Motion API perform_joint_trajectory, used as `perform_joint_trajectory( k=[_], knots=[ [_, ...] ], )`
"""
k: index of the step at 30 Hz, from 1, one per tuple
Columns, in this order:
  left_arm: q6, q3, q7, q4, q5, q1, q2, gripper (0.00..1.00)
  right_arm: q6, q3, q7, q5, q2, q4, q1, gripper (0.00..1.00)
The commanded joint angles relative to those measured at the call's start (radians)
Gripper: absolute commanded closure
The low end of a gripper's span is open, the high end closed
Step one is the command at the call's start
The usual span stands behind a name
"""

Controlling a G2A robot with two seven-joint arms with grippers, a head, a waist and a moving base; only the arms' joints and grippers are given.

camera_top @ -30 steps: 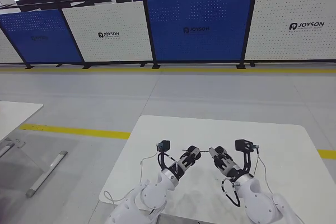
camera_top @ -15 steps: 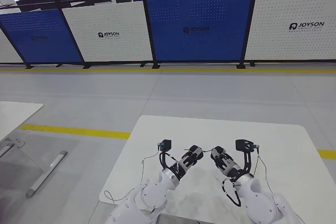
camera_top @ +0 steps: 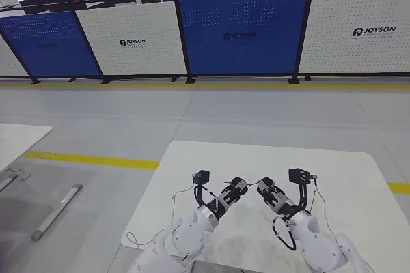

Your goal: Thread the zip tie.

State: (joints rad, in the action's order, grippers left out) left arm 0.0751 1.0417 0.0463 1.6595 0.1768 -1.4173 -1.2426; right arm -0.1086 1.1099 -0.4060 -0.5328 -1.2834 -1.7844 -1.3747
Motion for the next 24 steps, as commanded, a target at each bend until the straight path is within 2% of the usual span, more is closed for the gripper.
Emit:
perform_joint_trajectory(
  k=[1,2,3,9,12,15,24],
  knots=[
    [-0.006,-0.002,-0.003,-0.002,0.002,0.001,-0.001,1.00,-0.003,0.000,0.002,-0.006,0.000,0.000,-0.001,0.84],
    [-0.008,-0.003,-0.004,-0.002,0.003,0.002,-0.001,1.00,-0.004,0.000,0.003,-0.008,0.000,0.000,-0.002,0.82],
    [-0.011,-0.003,-0.005,-0.003,0.004,0.002,-0.002,1.00,-0.005,-0.001,0.003,-0.010,0.000,0.001,-0.003,0.76],
    [-0.041,-0.004,-0.023,-0.005,0.019,0.002,-0.004,1.00,-0.005,-0.008,-0.012,-0.021,0.000,0.001,-0.002,0.74],
    [-0.045,-0.003,-0.025,-0.004,0.019,0.000,-0.005,1.00,-0.005,-0.011,-0.009,-0.037,0.000,-0.002,-0.004,0.80],
    [-0.044,0.001,-0.028,-0.001,0.017,-0.003,-0.005,1.00,-0.007,-0.013,-0.007,-0.045,0.000,-0.004,-0.006,1.00],
    [-0.031,0.005,-0.017,0.015,0.003,-0.016,-0.006,1.00,-0.006,-0.011,-0.017,-0.049,0.000,-0.008,-0.005,1.00]
  ],
)
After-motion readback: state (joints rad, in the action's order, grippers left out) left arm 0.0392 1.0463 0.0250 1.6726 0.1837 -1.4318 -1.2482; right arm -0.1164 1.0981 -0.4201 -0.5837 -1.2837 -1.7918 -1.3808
